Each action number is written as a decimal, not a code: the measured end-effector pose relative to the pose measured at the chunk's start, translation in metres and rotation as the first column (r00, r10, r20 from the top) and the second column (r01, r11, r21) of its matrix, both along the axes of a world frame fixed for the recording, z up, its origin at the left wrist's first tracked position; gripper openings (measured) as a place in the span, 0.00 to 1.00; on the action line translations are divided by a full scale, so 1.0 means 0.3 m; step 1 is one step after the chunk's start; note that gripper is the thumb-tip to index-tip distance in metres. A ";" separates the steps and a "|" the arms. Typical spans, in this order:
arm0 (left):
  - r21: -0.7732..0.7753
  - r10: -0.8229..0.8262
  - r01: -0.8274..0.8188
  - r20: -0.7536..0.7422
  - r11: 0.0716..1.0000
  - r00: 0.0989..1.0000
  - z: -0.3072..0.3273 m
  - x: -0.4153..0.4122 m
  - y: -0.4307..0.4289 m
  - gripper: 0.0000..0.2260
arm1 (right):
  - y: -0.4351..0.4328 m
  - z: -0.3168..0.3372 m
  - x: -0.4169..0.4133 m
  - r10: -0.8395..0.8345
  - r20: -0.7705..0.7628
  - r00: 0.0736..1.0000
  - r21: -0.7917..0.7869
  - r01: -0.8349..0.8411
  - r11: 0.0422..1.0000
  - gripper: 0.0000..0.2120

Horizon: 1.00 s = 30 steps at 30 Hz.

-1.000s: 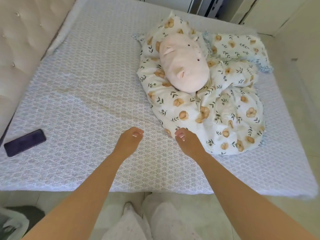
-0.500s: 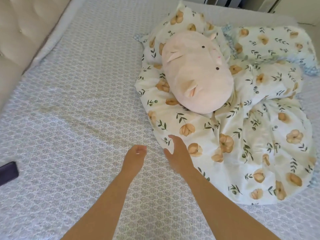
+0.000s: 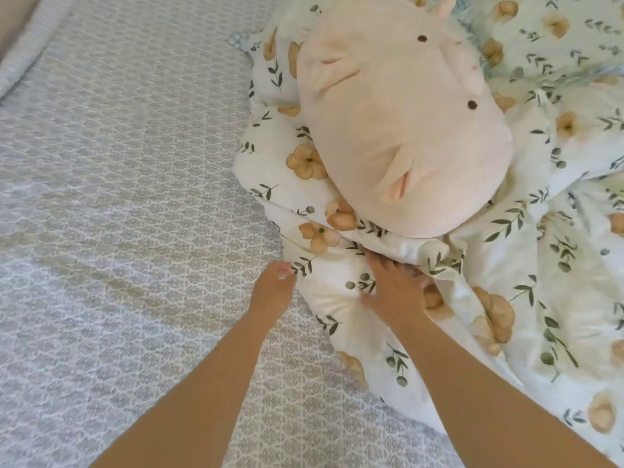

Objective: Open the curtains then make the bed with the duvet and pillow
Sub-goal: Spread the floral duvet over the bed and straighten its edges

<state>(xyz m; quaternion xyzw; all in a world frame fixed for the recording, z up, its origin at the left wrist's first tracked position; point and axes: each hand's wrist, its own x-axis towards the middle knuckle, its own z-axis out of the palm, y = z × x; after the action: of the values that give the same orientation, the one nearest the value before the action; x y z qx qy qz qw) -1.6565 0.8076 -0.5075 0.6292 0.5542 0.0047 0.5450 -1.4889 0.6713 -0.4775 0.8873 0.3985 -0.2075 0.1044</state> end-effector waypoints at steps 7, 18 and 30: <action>-0.125 -0.068 0.059 -0.069 0.990 0.995 -0.081 0.128 0.013 0.14 | 0.033 -0.043 0.050 0.012 0.159 0.987 0.102 -0.028 0.994 0.16; -0.677 0.560 -0.309 0.185 0.668 0.807 0.050 0.237 0.003 0.18 | 0.074 0.125 0.140 -0.533 -0.837 0.125 -0.058 0.948 0.313 0.18; -0.550 0.563 -0.328 0.335 0.768 0.756 0.419 0.264 0.069 0.20 | 0.005 0.431 0.197 -0.562 -0.341 0.754 0.356 0.656 0.665 0.14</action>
<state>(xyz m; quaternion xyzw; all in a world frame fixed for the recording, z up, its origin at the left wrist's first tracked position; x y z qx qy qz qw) -1.5772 0.8284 -0.3818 0.3045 0.5228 0.1637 0.7792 -1.4299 0.6727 -0.3481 0.9418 0.1225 -0.2200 -0.2226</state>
